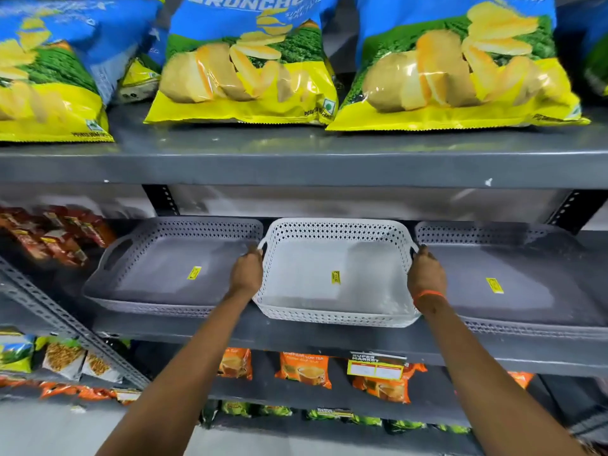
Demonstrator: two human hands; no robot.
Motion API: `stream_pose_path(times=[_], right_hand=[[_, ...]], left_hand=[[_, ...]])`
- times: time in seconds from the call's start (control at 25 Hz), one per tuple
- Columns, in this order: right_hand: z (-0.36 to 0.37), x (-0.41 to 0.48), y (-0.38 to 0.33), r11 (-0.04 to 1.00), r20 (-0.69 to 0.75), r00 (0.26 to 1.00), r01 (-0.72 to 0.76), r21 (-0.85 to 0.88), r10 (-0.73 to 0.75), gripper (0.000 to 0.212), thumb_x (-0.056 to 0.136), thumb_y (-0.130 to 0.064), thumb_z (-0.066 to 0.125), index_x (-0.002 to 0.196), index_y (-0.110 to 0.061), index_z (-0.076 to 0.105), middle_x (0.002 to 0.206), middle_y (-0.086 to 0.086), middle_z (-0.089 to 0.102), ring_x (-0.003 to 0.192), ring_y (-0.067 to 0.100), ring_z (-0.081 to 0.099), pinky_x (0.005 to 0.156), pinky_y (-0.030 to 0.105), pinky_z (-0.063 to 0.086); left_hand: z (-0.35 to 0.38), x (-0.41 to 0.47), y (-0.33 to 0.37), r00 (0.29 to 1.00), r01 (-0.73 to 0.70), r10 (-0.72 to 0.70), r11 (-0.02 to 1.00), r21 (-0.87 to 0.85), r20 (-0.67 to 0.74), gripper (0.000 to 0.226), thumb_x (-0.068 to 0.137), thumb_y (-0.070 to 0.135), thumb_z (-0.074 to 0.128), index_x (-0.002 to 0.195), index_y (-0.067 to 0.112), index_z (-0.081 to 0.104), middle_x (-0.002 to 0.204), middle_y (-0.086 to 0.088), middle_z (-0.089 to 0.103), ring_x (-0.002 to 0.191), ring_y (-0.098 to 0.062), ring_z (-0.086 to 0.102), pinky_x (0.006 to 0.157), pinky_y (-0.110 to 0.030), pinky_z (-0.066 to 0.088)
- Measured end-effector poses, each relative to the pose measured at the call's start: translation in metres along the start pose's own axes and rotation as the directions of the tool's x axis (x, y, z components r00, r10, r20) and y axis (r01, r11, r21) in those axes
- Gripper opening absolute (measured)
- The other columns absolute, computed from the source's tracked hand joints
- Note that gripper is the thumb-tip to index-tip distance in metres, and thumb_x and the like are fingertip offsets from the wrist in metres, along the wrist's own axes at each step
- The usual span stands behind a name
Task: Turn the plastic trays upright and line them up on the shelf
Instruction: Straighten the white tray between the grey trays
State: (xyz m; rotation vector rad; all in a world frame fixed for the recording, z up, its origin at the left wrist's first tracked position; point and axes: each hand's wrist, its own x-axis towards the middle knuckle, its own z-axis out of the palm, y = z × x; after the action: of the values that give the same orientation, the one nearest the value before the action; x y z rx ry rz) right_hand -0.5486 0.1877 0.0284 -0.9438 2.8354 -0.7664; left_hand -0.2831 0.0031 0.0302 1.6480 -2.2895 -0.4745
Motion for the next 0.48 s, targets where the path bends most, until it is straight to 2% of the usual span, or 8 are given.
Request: stream_pose_path(times=[0.24,0.48], right_hand=[[0.002,0.026,-0.002,0.997,0.007,0.998,0.060,-0.044,-0.060,0.028,0.091,0.007,0.038,0.118,0.010,0.043,0.115,0.035,0.059,0.102,0.048,0.059,0.086,0.050,0.048],[0.004,0.052,-0.009,0.998,0.002,1.000,-0.013,0.061,0.013,0.026,0.097,-0.003,0.034,0.117,0.008,0.046,0.118,0.035,0.057,0.107,0.049,0.056,0.089,0.048,0.045]], left_hand=[[0.006,0.023,0.010,1.000,-0.028,0.029,0.999,0.031,-0.012,0.025,0.099,0.002,0.036,0.118,-0.007,0.048,0.107,-0.034,0.066,0.100,-0.048,0.063,0.083,-0.053,0.052],[0.009,0.044,0.022,1.000,0.021,-0.021,1.000,0.016,-0.009,0.031,0.101,0.004,0.032,0.126,-0.009,0.043,0.116,-0.034,0.062,0.108,-0.048,0.059,0.089,-0.052,0.049]])
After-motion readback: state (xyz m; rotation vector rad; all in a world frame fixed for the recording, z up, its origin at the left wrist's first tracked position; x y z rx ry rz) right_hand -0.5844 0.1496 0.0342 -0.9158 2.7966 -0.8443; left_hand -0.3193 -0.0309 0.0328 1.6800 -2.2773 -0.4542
